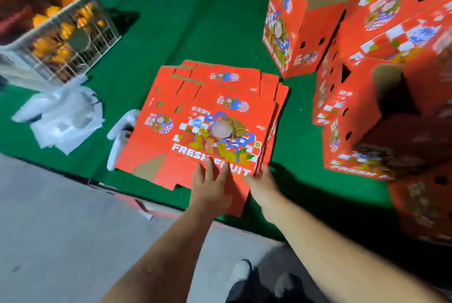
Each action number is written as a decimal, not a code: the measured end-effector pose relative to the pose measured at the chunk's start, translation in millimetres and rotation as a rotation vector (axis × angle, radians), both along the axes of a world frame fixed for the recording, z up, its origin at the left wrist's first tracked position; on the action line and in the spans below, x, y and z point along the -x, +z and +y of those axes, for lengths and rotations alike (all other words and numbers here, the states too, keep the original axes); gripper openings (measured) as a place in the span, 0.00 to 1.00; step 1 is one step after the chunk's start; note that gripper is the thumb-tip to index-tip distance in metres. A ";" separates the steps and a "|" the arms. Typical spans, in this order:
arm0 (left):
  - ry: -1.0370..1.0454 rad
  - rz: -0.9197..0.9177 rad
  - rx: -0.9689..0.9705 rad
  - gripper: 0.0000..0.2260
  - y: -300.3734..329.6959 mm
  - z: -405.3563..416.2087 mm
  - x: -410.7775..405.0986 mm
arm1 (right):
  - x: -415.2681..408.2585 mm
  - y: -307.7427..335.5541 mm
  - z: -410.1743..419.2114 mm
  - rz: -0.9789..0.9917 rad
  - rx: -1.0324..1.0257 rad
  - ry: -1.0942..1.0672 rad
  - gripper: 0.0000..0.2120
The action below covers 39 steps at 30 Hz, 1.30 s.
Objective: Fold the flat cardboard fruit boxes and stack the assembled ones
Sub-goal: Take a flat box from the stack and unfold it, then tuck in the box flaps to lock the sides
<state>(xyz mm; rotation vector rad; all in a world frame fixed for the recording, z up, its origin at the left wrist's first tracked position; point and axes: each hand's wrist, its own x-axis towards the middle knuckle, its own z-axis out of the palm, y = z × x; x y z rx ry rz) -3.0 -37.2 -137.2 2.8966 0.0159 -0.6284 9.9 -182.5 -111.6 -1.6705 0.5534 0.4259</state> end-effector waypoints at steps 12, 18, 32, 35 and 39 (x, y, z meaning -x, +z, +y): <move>0.780 -0.323 0.455 0.22 26.6 113.5 30.3 | -6.1 26.8 -106.1 0.045 -0.148 -0.294 0.05; 0.819 -0.180 0.886 0.20 73.7 105.8 12.7 | -12.7 79.8 -124.7 -0.180 -0.050 -0.166 0.10; 0.420 -0.460 0.964 0.24 124.7 50.5 15.1 | 10.9 151.3 -149.8 -0.100 -0.105 0.105 0.21; 0.574 -0.573 1.046 0.21 136.1 33.7 1.7 | 19.1 158.9 -146.4 -0.103 -0.105 0.251 0.41; 0.877 -0.450 1.368 0.23 147.5 -2.4 -4.1 | 25.0 161.3 -128.9 -0.193 0.118 0.372 0.50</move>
